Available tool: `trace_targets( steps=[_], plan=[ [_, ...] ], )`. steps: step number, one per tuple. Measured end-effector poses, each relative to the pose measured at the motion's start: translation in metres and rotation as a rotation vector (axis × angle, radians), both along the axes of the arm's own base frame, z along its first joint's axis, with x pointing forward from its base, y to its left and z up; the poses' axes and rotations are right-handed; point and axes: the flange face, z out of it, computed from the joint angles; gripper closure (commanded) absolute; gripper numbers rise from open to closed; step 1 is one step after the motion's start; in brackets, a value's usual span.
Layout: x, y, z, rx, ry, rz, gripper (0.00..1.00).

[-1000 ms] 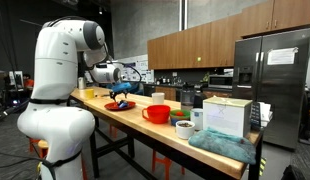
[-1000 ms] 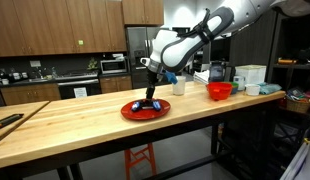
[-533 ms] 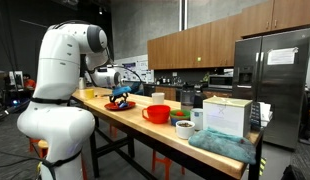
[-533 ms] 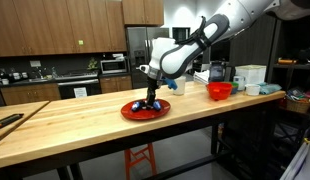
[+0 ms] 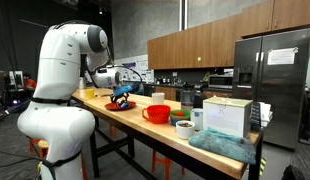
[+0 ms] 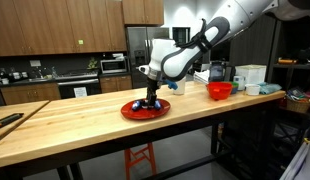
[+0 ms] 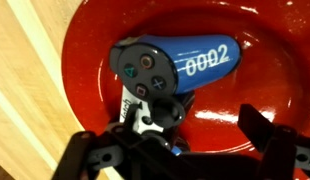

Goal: Remove the video game controller from the red plate onto the table

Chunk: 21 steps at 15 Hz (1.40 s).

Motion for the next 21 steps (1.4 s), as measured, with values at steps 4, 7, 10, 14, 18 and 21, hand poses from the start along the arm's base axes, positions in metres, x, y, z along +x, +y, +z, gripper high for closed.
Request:
trace_targets(
  steps=[4, 7, 10, 14, 18, 21],
  plan=[
    [0.015, -0.010, 0.018, -0.016, -0.118, -0.008, 0.00],
    [0.029, -0.018, 0.045, -0.022, -0.242, -0.025, 0.00],
    [0.034, -0.019, 0.056, -0.031, -0.282, -0.036, 0.00],
    [0.023, -0.010, 0.033, -0.090, -0.137, -0.054, 0.00],
    [0.011, -0.003, 0.035, -0.132, 0.024, -0.056, 0.00],
    [0.009, -0.005, 0.036, -0.152, 0.102, -0.053, 0.00]
  ],
)
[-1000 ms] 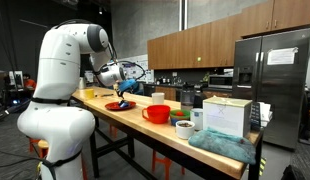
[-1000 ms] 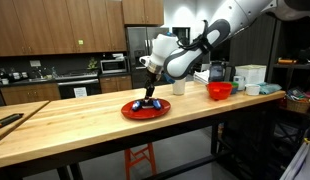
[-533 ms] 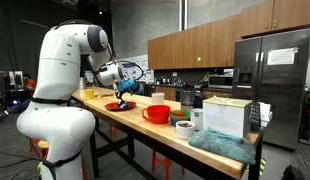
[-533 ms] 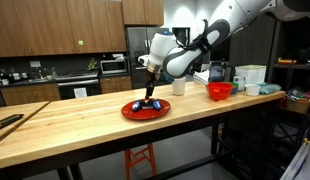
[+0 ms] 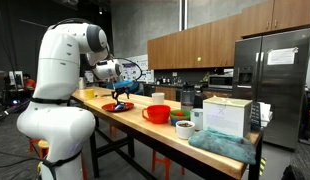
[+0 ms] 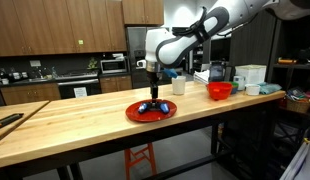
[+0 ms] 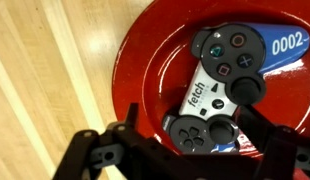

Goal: Remove the video game controller from the red plate onto the table

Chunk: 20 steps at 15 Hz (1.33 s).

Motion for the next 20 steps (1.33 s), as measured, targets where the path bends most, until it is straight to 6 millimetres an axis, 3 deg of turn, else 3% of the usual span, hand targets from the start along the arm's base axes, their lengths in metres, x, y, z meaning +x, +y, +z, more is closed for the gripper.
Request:
trace_targets(
  steps=[3, 10, 16, 20],
  plan=[
    [0.004, -0.003, 0.010, 0.002, 0.023, -0.011, 0.00],
    [0.012, -0.002, 0.058, 0.053, 0.059, -0.067, 0.00],
    [-0.002, -0.004, 0.057, 0.054, 0.229, -0.112, 0.00],
    [-0.012, 0.008, 0.051, 0.149, 0.321, -0.134, 0.00]
  ],
)
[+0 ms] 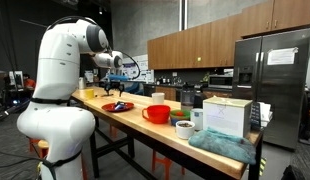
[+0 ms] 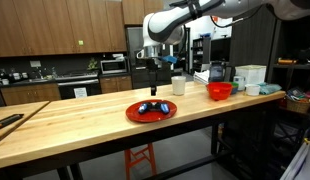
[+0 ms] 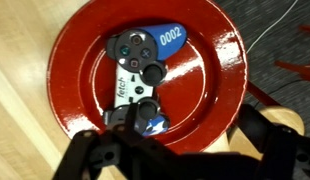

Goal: Remove the video game controller from the red plate onto the table

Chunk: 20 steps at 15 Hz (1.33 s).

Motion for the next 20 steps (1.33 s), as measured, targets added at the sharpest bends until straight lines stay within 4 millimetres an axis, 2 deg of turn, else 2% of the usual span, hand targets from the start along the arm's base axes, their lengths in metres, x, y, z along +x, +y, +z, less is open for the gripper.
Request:
trace_targets(
  steps=[4, 8, 12, 16, 20],
  plan=[
    [-0.013, 0.010, -0.025, 0.052, 0.078, -0.024, 0.00],
    [-0.014, 0.003, -0.046, 0.043, 0.062, -0.042, 0.00],
    [-0.002, -0.014, -0.038, 0.003, -0.053, -0.040, 0.00],
    [0.012, -0.030, -0.020, -0.027, -0.179, -0.036, 0.00],
    [0.012, -0.034, -0.014, -0.029, -0.204, -0.038, 0.00]
  ],
)
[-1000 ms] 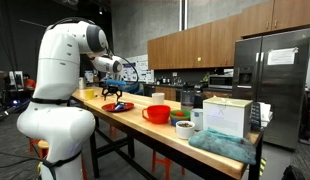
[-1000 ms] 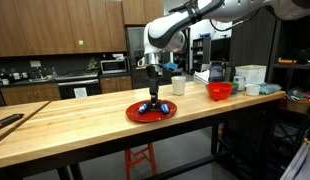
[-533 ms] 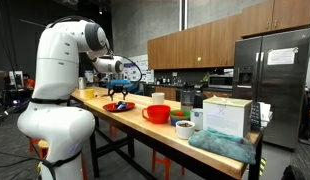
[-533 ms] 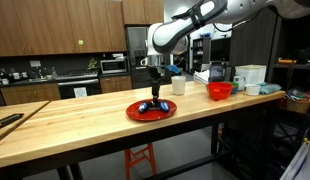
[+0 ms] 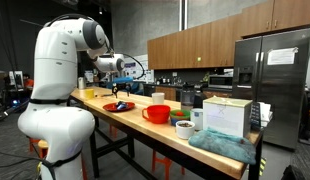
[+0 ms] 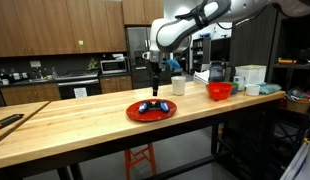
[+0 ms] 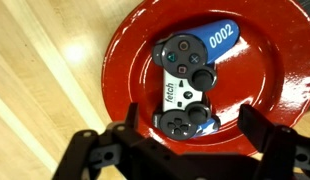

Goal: Remove the video game controller from the red plate onto the table

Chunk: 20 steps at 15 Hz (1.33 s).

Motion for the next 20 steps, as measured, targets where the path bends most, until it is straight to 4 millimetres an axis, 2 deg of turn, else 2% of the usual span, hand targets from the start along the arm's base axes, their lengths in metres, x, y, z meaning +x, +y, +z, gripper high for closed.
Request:
trace_targets(
  steps=[9, 14, 17, 20],
  plan=[
    [-0.015, 0.004, -0.027, -0.012, 0.056, 0.010, 0.00],
    [-0.031, 0.026, -0.046, 0.070, 0.121, 0.004, 0.00],
    [-0.039, 0.040, -0.047, 0.098, 0.126, 0.015, 0.00],
    [-0.041, 0.045, -0.048, 0.102, 0.119, 0.024, 0.00]
  ],
)
